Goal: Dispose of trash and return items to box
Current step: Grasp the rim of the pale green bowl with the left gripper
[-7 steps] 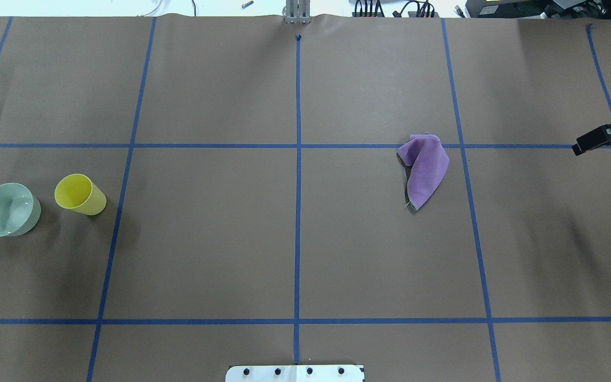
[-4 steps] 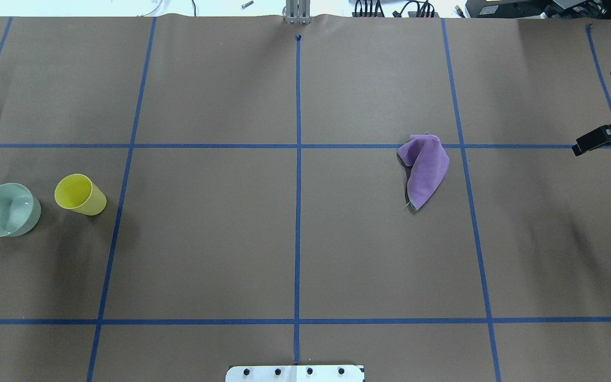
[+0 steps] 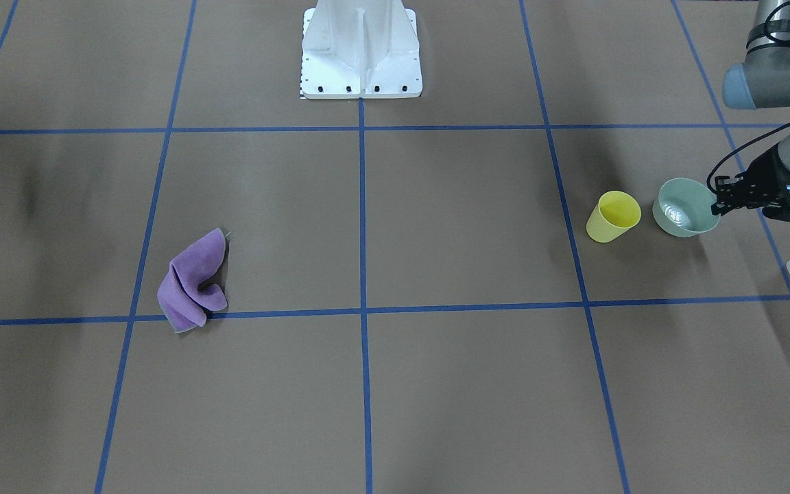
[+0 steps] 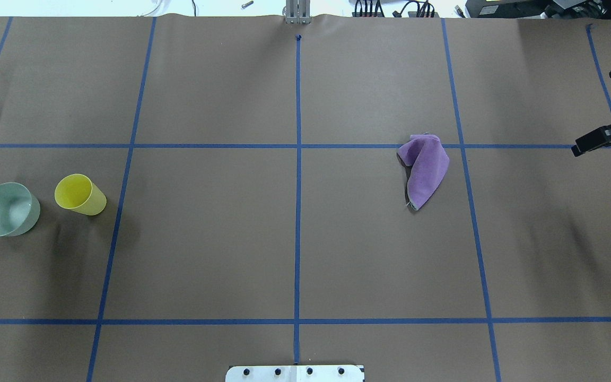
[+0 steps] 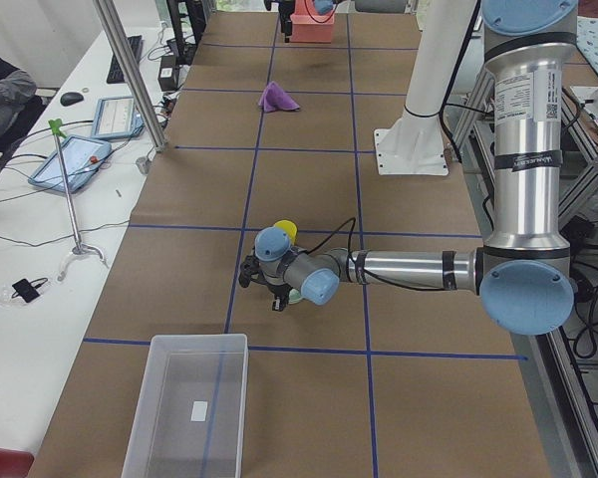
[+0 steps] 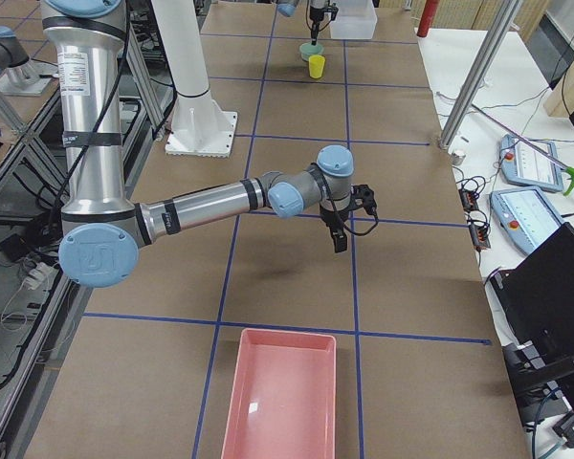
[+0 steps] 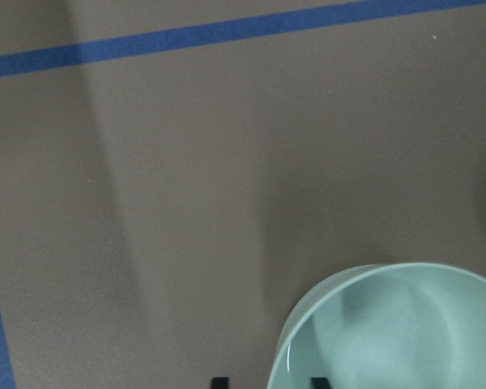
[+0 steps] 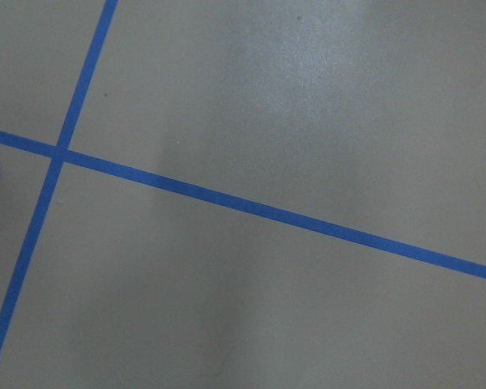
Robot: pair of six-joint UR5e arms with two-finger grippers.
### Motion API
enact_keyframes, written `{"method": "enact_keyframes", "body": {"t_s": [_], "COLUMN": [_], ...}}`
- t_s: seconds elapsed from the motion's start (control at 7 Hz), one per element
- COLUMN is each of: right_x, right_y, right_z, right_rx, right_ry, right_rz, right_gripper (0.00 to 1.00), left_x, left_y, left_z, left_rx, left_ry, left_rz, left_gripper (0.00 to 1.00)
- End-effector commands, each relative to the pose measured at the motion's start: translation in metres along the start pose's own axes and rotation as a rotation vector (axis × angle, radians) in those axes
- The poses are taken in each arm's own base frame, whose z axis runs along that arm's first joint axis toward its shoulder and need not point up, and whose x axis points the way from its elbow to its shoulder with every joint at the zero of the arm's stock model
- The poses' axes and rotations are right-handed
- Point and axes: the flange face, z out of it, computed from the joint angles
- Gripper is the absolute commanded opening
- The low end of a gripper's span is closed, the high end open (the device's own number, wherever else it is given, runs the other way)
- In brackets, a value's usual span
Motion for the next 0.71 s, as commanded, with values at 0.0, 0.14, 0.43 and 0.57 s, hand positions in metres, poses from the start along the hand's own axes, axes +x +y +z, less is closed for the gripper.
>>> {"method": "enact_keyframes", "body": {"t_s": [0.0,0.14,0.43,0.57], "right_x": [0.000,-0.001,-0.001,-0.002], "right_y": [0.000,-0.001,-0.001,-0.001], "right_z": [0.000,0.000,0.000,-0.001], "right_rx": [-0.001,0.000,0.000,0.001], "right_ry": [0.000,-0.002,-0.002,-0.002], "right_rz": [-0.001,-0.002,-0.002,-0.002], "right_gripper": [1.00,1.00,1.00,1.00], "left_x": [0.008,0.011,-0.004,-0.022], "left_y": [-0.002,-0.001,-0.004,-0.004], "left_z": [-0.005,-0.006,-0.045,-0.057], "left_rx": [0.026,0.011,0.051,0.054], "left_ry": [0.023,0.054,0.125,0.132], "left_rz": [0.034,0.035,0.020,0.058], "left_gripper": [0.00,0.00,0.00,0.00]}}
